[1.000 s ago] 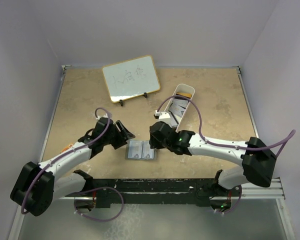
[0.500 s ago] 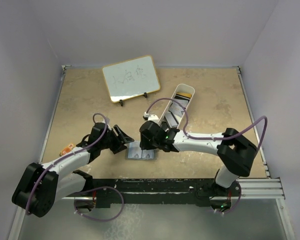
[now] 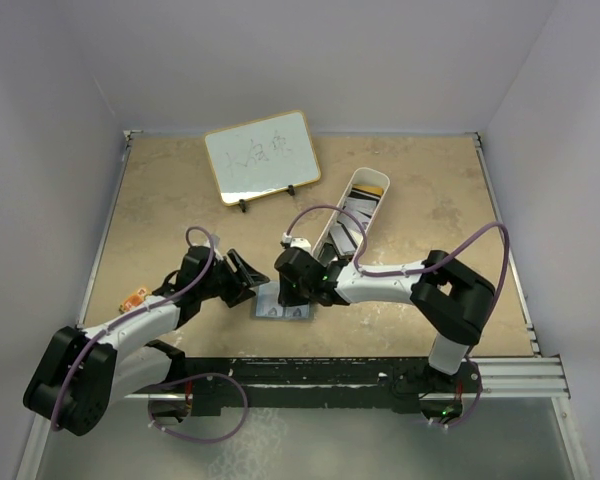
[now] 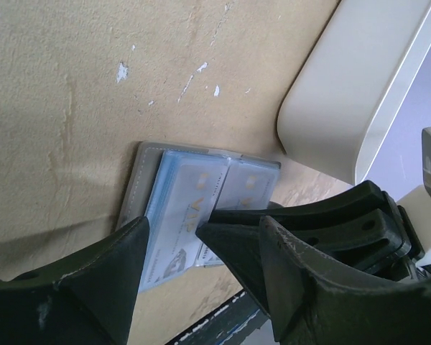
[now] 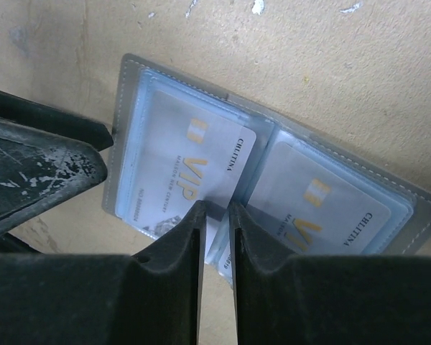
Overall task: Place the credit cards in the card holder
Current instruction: Turn over the card slot in the card holder.
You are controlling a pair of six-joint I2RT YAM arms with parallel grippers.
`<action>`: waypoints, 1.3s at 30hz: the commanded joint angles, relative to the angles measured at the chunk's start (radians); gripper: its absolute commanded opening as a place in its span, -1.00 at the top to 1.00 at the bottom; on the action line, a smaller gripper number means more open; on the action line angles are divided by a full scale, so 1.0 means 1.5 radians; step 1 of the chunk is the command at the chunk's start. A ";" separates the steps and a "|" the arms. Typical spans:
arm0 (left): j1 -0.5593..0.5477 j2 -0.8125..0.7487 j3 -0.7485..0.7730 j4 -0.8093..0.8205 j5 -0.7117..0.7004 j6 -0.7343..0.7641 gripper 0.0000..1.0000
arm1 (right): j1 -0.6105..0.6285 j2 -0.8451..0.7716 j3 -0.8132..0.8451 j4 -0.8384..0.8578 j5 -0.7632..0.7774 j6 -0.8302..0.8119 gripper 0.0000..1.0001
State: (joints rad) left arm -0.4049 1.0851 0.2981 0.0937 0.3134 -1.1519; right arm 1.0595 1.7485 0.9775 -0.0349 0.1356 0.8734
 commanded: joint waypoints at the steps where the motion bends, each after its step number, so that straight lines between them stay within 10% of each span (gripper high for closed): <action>1: 0.005 0.000 -0.001 0.041 0.014 -0.007 -0.20 | -0.002 0.001 -0.012 0.009 0.006 0.001 0.59; 25: 0.006 0.097 -0.017 0.121 0.031 0.019 -0.21 | -0.007 0.010 -0.043 0.030 0.001 -0.001 0.63; 39: 0.003 0.004 -0.086 0.267 0.086 -0.166 -0.21 | -0.022 0.007 -0.121 0.193 -0.066 -0.029 0.65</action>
State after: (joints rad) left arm -0.3996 1.1347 0.1967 0.3664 0.4011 -1.2922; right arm 1.0386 1.7451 0.8761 0.1623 0.0845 0.8692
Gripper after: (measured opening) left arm 0.602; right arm 0.175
